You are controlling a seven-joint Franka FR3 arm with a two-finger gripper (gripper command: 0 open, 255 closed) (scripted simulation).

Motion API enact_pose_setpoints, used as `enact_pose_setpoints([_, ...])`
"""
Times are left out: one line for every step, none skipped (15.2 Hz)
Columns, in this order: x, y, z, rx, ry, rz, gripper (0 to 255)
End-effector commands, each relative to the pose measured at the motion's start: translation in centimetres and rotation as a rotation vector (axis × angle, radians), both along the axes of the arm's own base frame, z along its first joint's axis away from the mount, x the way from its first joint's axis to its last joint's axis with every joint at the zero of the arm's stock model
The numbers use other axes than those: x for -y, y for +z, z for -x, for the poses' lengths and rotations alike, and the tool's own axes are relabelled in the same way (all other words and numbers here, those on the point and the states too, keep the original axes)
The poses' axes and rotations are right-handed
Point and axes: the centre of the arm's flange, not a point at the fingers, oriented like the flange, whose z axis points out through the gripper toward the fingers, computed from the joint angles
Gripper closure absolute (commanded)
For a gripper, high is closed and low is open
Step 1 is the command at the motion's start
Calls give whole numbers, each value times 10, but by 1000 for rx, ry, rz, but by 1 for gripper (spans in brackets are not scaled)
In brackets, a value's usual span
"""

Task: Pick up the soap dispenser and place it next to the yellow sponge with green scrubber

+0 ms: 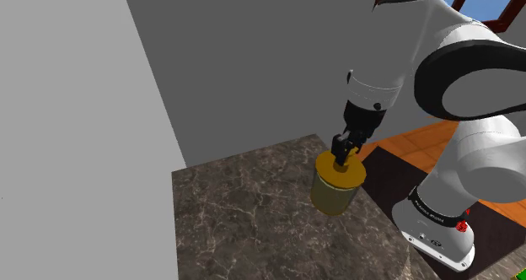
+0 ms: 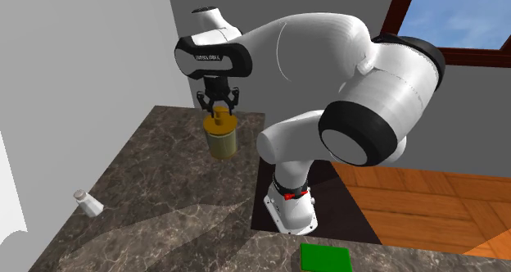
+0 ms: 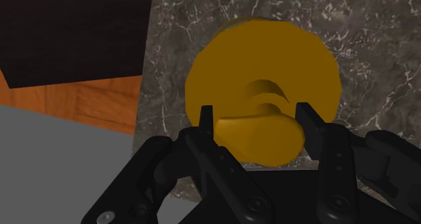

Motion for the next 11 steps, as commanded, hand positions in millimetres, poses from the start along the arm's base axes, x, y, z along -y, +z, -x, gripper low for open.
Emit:
enact_pose_setpoints([0,11,-1,0,0,0,255])
enact_pose_setpoints([0,16,-1,0,0,0,255])
enact_pose_setpoints([0,22,-1,0,0,0,255])
enact_pose_setpoints([0,27,-1,0,0,0,255])
enact_pose_setpoints([0,32,-1,0,0,0,255])
enact_pose_setpoints([0,37,-1,0,0,0,255])
enact_pose_setpoints([0,43,-1,0,0,0,255])
enact_pose_setpoints([0,48,-1,0,0,0,255])
enact_pose_setpoints([0,53,-1,0,0,0,255])
enact_pose_setpoints([0,59,-1,0,0,0,255])
enact_pose_setpoints([0,64,-1,0,0,0,255])
